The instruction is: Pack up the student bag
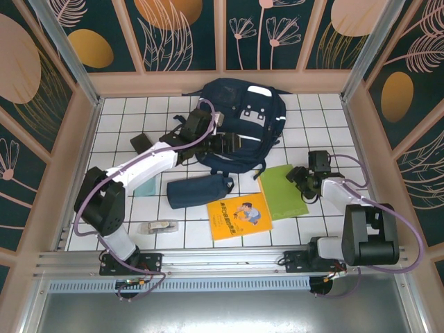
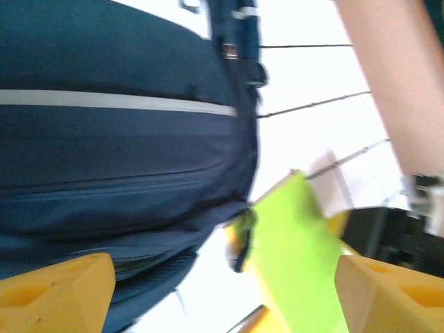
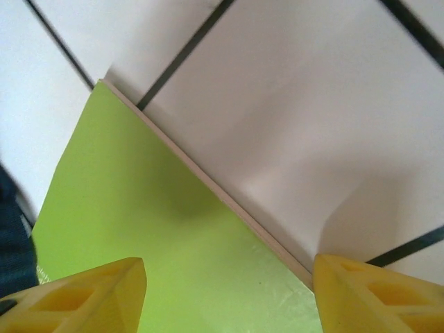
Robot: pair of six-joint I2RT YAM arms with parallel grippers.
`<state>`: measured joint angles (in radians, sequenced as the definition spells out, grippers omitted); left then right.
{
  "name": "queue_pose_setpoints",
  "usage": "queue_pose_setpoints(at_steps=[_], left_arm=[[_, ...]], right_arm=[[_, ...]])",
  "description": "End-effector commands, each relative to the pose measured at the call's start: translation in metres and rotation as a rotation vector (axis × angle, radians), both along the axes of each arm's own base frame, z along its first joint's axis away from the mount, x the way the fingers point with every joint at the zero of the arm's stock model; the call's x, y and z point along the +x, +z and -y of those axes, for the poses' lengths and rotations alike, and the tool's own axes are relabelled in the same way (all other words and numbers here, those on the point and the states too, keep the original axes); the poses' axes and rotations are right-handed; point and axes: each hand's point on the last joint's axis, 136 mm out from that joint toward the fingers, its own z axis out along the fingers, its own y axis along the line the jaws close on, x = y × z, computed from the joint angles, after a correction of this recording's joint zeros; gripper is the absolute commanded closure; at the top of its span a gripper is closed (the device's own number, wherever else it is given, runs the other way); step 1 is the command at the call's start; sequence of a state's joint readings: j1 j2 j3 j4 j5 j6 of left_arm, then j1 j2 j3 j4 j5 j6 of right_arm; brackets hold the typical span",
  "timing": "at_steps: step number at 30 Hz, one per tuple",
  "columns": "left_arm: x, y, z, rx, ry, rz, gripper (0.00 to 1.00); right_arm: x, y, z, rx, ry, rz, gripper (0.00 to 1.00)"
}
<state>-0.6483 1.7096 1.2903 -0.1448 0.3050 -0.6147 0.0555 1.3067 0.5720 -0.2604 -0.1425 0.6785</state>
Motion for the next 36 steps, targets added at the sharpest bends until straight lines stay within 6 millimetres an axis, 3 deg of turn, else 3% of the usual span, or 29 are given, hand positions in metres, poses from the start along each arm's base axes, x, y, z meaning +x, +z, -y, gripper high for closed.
queue_pose_setpoints(at_steps=[1, 5, 8, 13, 20, 24, 30, 36], left_arm=[[-0.029, -0.007, 0.051, -0.178, -0.15, -0.113, 0.22], [-0.05, -0.03, 0.09, -0.152, -0.238, -0.165, 0.23], [-0.056, -0.056, 0.102, -0.125, -0.259, -0.225, 0.24], [-0.058, -0.093, 0.109, -0.083, -0.269, -0.306, 0.24], [-0.056, -0.141, 0.112, 0.005, -0.269, -0.382, 0.24], [-0.057, -0.168, 0.108, 0.042, -0.25, -0.419, 0.24], [-0.049, -0.192, 0.109, 0.068, -0.21, -0.44, 0.25], [-0.04, -0.193, 0.113, 0.049, -0.167, -0.429, 0.24]], right_arm=[[-0.006, 0.008, -0.014, 0.024, 0.079, 0.0, 0.36], [-0.019, 0.002, -0.004, -0.029, 0.072, -0.03, 0.35], [-0.022, 0.002, -0.001, -0.053, 0.074, -0.028, 0.35], [-0.021, 0.007, -0.008, -0.023, 0.112, -0.001, 0.35], [-0.033, -0.018, 0.005, -0.099, 0.114, -0.069, 0.33], [-0.036, -0.023, -0.01, -0.04, 0.184, -0.078, 0.33], [-0.037, 0.001, -0.047, 0.143, 0.294, 0.005, 0.37], [-0.035, 0.032, -0.055, 0.181, 0.332, 0.08, 0.43]])
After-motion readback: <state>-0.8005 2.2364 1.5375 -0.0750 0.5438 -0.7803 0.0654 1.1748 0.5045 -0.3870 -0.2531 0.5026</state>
